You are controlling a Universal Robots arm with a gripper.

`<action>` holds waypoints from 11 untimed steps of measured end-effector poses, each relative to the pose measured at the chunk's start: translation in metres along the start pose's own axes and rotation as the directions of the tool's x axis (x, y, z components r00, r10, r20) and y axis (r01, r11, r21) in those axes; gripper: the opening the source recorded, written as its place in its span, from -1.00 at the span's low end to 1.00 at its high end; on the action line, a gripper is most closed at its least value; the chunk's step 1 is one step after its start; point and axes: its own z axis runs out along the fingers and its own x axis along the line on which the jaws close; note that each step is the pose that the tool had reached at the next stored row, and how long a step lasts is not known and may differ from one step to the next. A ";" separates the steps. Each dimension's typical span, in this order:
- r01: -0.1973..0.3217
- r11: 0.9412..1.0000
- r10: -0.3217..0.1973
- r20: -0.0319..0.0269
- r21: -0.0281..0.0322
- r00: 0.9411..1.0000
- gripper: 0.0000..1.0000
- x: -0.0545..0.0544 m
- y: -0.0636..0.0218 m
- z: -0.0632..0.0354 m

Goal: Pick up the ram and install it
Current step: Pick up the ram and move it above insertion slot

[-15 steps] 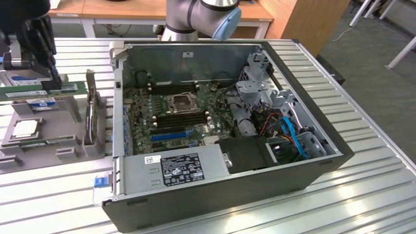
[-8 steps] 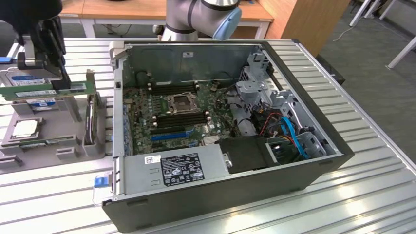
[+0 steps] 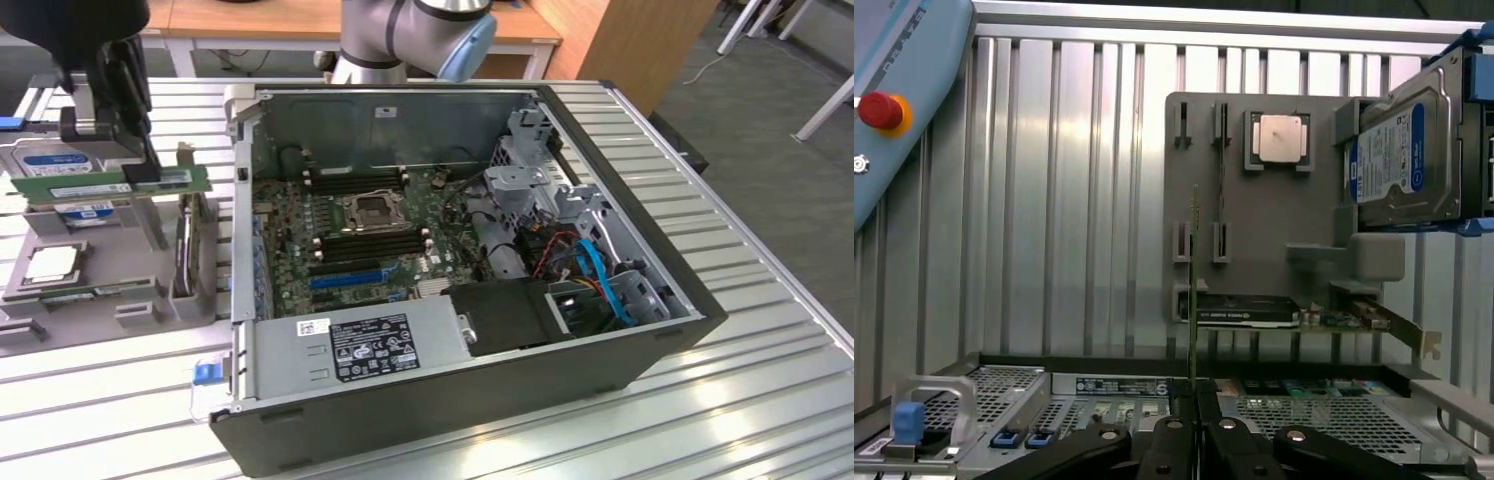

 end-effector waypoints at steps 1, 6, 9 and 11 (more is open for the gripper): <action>0.000 1.000 0.000 0.000 0.000 1.000 -0.76 0.000 -0.0018 0.0000; 0.000 1.000 0.000 0.000 0.000 1.000 -0.76 0.000 -0.0123 -0.0002; 0.000 1.000 0.000 0.000 0.000 1.000 -0.76 0.000 -0.0188 -0.0003; 0.000 1.000 0.000 0.000 0.000 1.000 -0.76 0.000 -0.0230 -0.0003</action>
